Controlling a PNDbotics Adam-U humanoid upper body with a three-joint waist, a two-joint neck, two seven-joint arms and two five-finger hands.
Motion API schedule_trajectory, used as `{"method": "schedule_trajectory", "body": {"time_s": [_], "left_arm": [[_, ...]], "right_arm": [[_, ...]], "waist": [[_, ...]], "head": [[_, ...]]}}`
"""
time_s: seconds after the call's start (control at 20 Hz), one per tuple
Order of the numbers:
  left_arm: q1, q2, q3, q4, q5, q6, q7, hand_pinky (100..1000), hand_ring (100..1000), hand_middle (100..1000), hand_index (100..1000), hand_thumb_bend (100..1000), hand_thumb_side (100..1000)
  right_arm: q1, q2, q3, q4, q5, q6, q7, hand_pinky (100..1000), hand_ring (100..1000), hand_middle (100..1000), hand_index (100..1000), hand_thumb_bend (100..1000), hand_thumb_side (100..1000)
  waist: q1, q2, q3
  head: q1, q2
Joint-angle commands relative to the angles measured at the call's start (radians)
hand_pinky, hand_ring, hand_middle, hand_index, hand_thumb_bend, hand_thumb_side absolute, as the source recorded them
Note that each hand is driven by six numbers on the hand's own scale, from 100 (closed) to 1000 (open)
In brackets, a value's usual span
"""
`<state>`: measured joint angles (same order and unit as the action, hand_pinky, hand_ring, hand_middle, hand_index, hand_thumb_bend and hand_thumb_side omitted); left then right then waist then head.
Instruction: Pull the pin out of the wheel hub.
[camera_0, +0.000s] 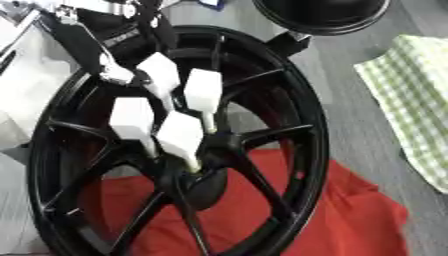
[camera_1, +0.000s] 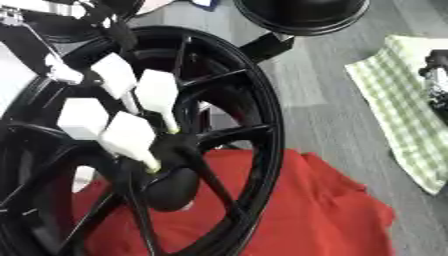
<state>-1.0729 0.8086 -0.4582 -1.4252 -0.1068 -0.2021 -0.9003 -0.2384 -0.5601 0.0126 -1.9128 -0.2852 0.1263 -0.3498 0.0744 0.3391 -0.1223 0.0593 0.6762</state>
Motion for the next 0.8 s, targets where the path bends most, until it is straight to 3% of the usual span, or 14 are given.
{"method": "schedule_trajectory", "body": {"time_s": [0.05, 0.4, 0.8], "left_arm": [[-0.017, 0.012, -0.004, -0.016, 0.005, -0.009, -0.007, 847, 867, 851, 862, 304, 378], [-0.011, 0.011, -0.015, -0.009, -0.024, -0.010, -0.007, 848, 868, 856, 863, 303, 361], [-0.011, 0.005, -0.026, -0.006, -0.024, -0.016, -0.007, 828, 841, 776, 834, 262, 349]], "right_arm": [[-0.013, -0.014, -0.009, -0.007, -0.004, -0.003, -0.004, 857, 772, 721, 726, 100, 385], [-0.012, -0.009, -0.010, -0.006, -0.006, -0.004, -0.005, 857, 772, 721, 726, 100, 388], [-0.012, -0.006, -0.012, -0.005, -0.007, -0.006, -0.006, 857, 772, 722, 726, 100, 389]], "waist": [[-0.003, -0.017, -0.002], [-0.002, -0.016, -0.003], [-0.002, -0.017, -0.006]], "head": [[0.003, 0.003], [0.003, 0.003], [0.004, 0.003]]}}
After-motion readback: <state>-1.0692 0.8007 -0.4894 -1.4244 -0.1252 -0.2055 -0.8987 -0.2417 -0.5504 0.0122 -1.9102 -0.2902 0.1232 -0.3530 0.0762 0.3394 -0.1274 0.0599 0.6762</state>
